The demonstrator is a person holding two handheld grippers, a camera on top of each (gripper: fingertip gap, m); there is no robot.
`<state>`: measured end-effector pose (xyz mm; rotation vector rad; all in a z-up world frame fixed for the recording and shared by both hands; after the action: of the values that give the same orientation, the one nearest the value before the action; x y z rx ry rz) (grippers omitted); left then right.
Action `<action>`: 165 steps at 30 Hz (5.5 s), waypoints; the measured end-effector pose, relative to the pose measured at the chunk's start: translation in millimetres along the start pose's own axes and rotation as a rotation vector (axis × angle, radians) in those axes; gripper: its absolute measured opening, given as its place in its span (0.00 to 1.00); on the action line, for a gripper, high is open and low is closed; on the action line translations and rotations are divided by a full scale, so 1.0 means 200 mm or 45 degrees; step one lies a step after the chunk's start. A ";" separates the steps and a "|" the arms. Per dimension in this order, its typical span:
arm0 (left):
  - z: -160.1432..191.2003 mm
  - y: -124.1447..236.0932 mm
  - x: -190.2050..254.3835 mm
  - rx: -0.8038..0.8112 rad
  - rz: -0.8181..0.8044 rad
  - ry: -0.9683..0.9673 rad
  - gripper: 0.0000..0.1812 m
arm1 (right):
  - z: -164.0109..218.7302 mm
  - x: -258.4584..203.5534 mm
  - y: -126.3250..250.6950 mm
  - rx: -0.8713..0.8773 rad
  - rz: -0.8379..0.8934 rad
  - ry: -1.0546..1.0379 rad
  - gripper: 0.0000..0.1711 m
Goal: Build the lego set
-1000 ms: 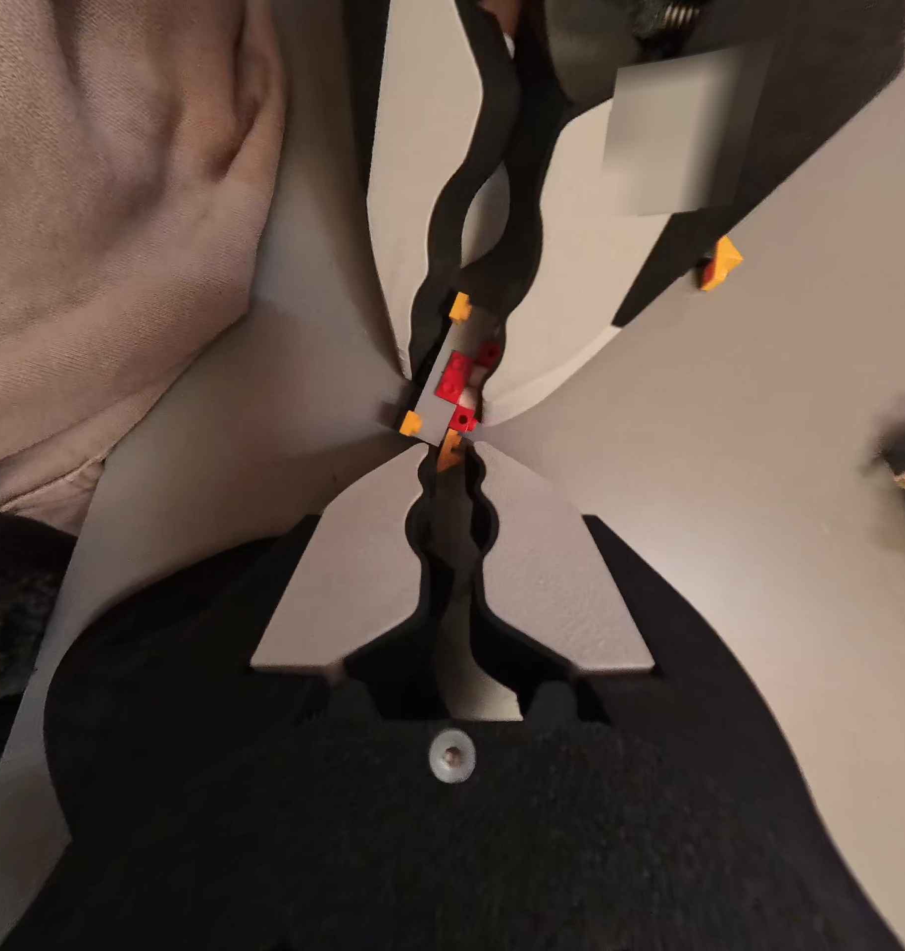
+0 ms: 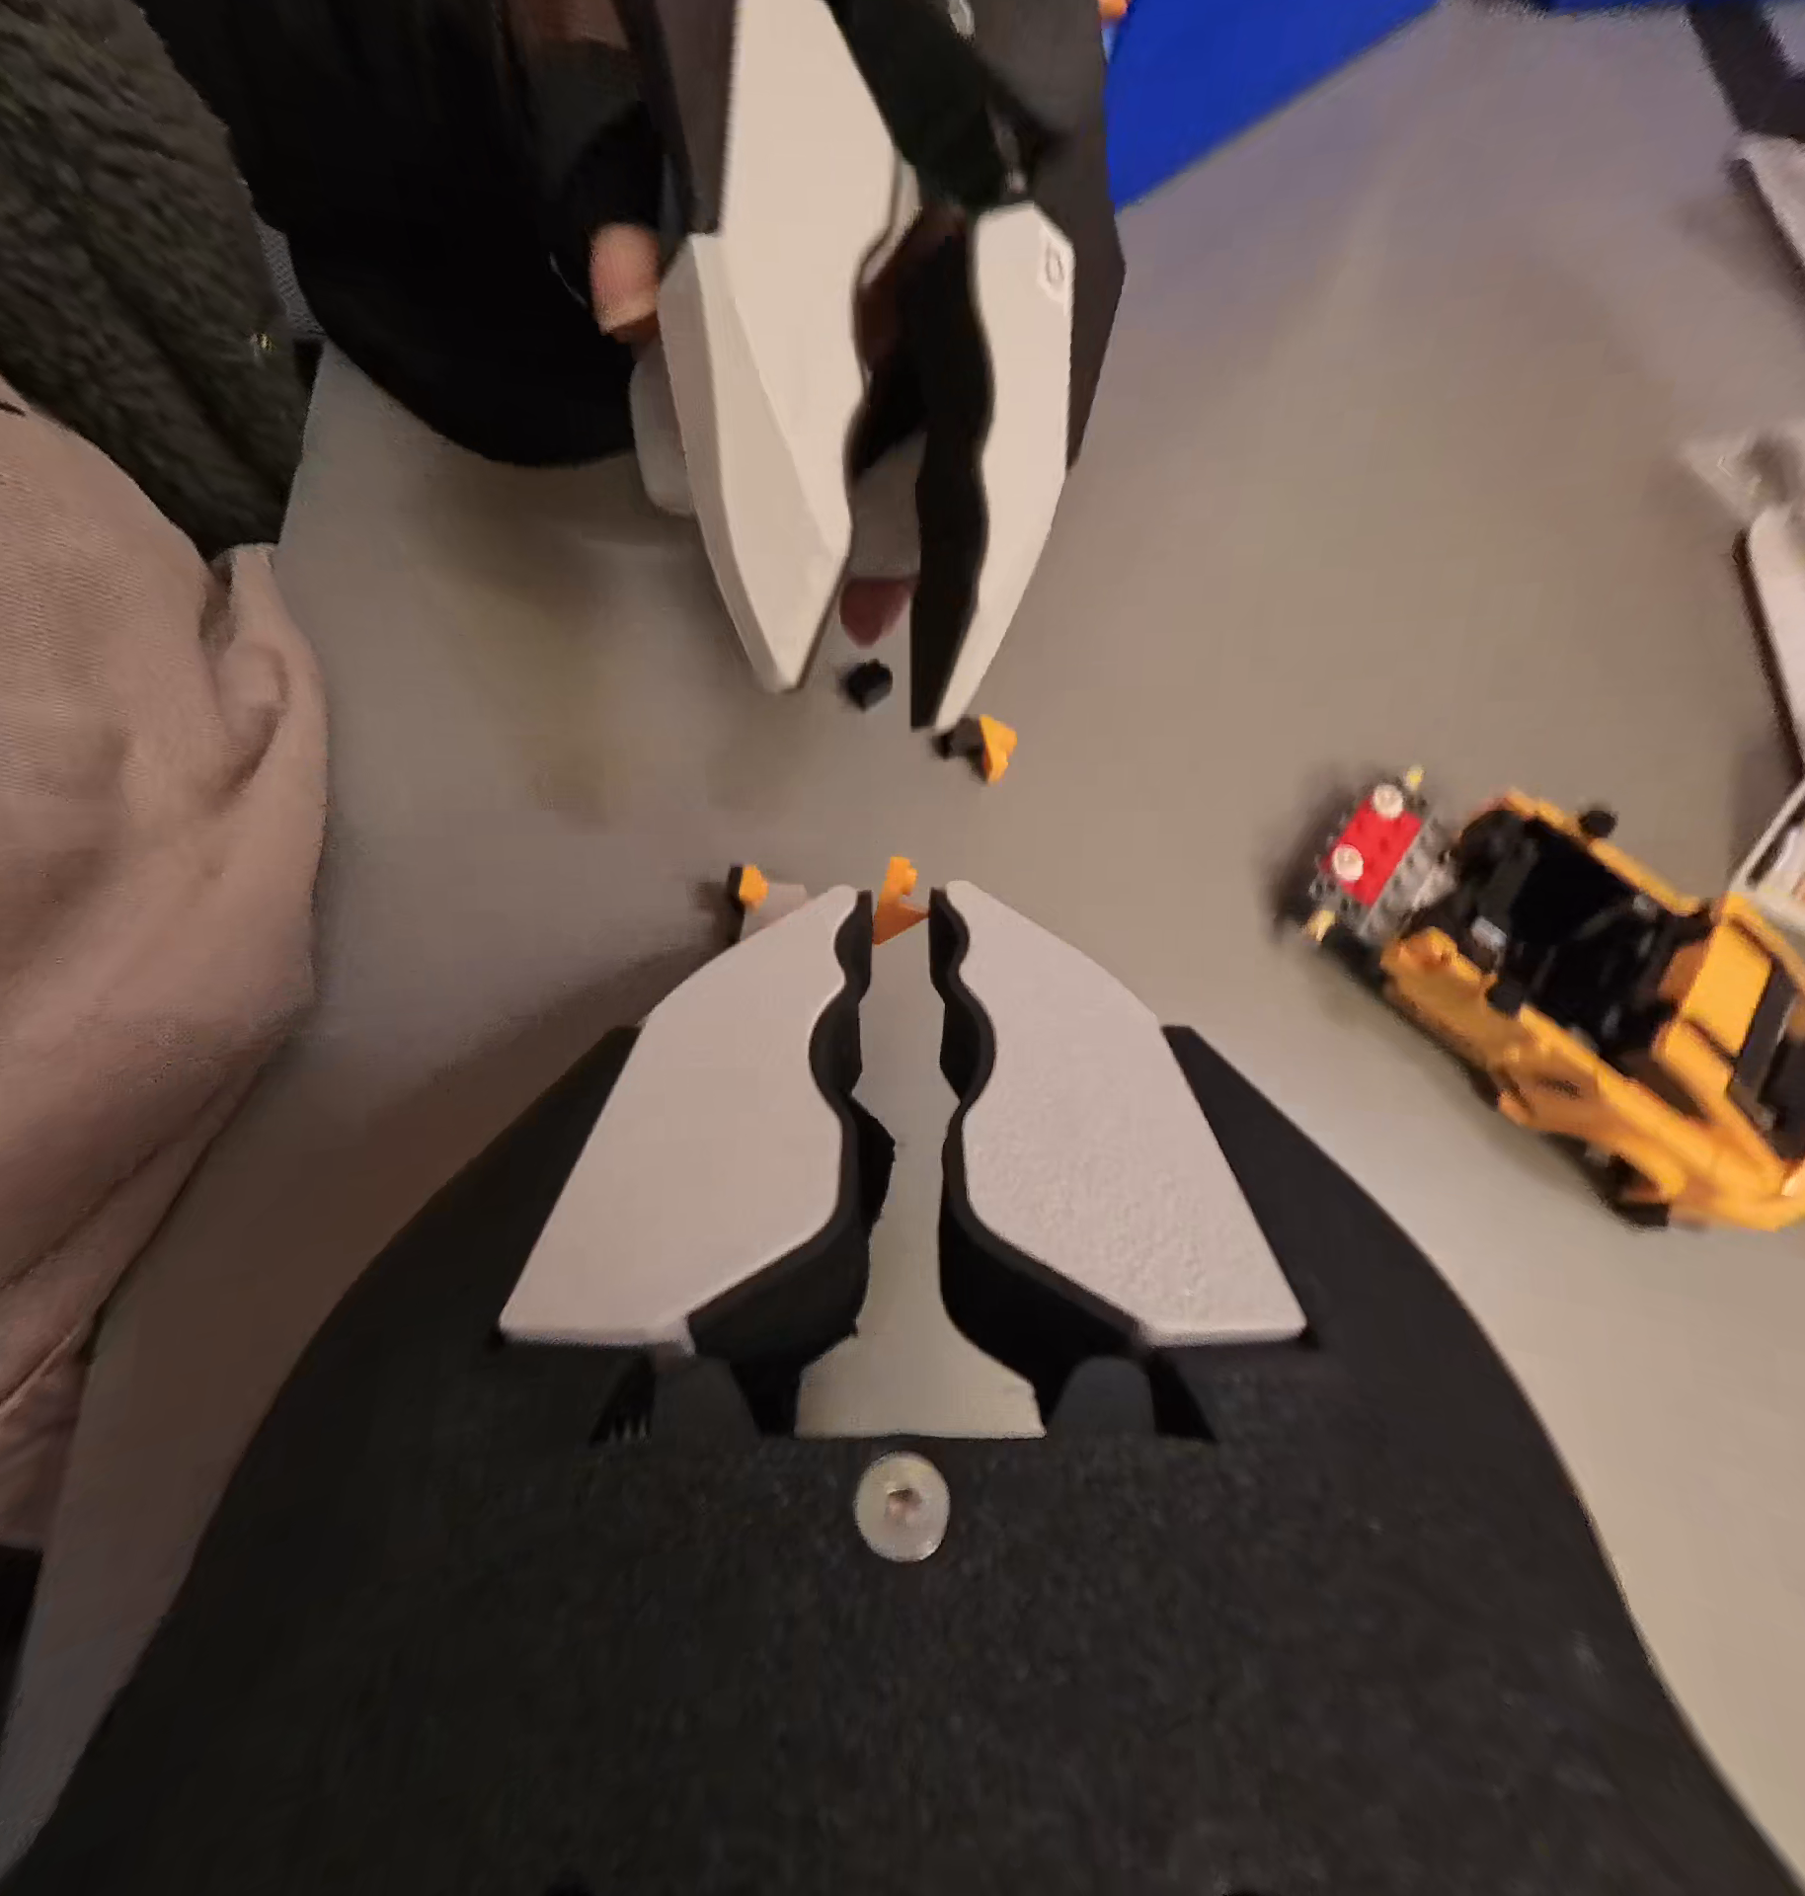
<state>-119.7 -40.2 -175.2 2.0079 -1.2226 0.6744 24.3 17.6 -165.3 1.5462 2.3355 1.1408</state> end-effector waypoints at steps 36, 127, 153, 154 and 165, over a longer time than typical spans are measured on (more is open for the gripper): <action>0.18 -0.01 -0.11 -0.499 -0.552 -0.735 0.12 | -0.01 0.08 -0.34 -0.183 -0.313 -0.004 0.06; -0.03 0.20 0.23 -0.036 -0.691 -1.029 0.07 | -0.26 0.05 -0.03 0.491 0.183 -0.653 0.08; -0.14 -0.06 -0.17 -0.902 -0.339 -0.821 0.09 | 0.08 -0.07 0.19 0.493 0.270 -0.994 0.04; -0.13 -0.09 -0.18 -0.990 -0.337 -0.843 0.10 | 0.10 -0.07 0.20 0.501 0.272 -0.998 0.04; -0.05 -0.18 -0.15 -1.128 -0.594 -0.688 0.05 | 0.18 -0.06 0.23 0.556 0.221 -1.001 0.04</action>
<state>-101.4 -4.1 -199.8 1.6045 -0.9984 -0.5958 81.7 34.4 -164.5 1.8883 1.9667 -0.0381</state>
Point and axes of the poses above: each gripper's, where its closed fingertips meet, y back along the fingers, z out of its underside, x = y × z across the jaws, the point moved 8 cm from there along y, back along the fingers, and after that the axes turned 13 degrees about y, right-handed, at the moved point
